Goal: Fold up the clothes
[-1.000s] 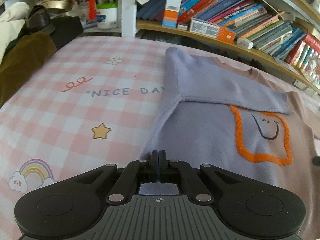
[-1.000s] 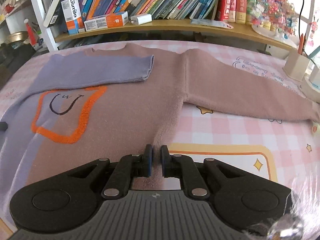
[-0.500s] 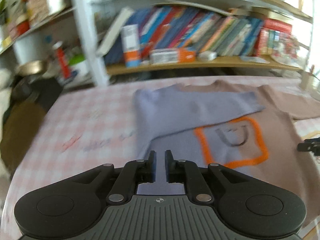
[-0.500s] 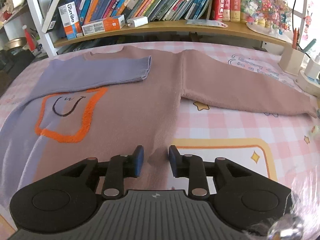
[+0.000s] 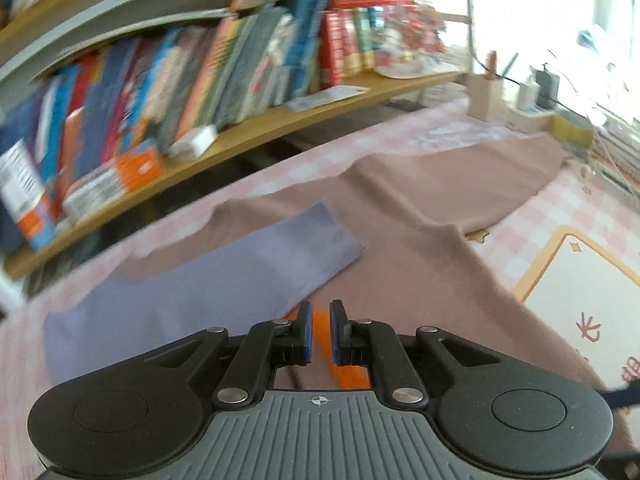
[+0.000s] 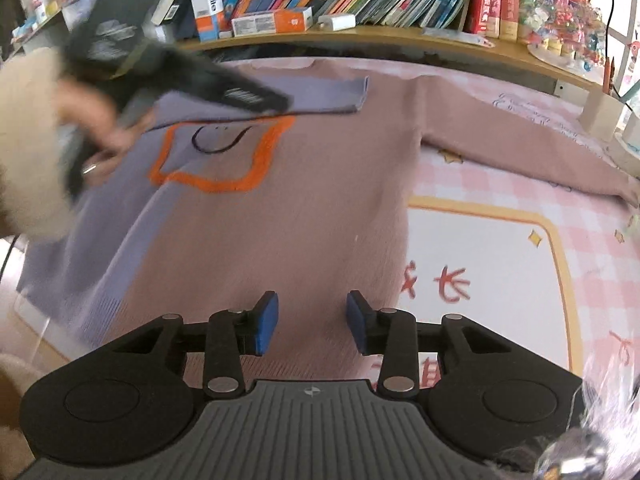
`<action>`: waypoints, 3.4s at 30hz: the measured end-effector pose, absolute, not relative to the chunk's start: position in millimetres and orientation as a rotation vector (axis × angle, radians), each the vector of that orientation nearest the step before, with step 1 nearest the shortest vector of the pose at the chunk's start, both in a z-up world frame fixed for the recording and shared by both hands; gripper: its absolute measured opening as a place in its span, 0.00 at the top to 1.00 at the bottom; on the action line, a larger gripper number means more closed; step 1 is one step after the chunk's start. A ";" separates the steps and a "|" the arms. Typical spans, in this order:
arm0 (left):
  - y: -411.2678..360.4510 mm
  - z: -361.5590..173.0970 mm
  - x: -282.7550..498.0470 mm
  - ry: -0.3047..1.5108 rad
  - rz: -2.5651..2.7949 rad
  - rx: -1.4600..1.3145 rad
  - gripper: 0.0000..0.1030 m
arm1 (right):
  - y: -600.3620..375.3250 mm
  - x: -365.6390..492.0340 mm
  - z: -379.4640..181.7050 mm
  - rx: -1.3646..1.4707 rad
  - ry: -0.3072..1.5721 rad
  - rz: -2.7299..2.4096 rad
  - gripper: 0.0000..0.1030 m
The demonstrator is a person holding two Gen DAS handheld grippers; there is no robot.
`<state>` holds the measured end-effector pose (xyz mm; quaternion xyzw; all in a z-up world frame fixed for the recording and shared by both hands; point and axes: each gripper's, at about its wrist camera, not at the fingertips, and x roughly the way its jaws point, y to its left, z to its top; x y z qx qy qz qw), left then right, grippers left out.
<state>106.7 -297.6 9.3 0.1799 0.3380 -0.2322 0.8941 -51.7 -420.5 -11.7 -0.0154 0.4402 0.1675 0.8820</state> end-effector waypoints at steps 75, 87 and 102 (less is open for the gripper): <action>14.2 10.6 -55.3 0.805 0.082 -0.348 0.41 | -415.2 -48.1 -14.0 0.018 0.947 0.249 0.54; -48.5 -8.0 -81.8 0.885 0.128 -0.309 0.44 | -446.4 -64.2 -15.0 0.100 0.948 0.278 0.63; -63.7 -17.5 -77.9 0.914 0.120 -0.313 0.95 | -455.5 -60.8 -20.9 0.052 0.918 0.261 0.93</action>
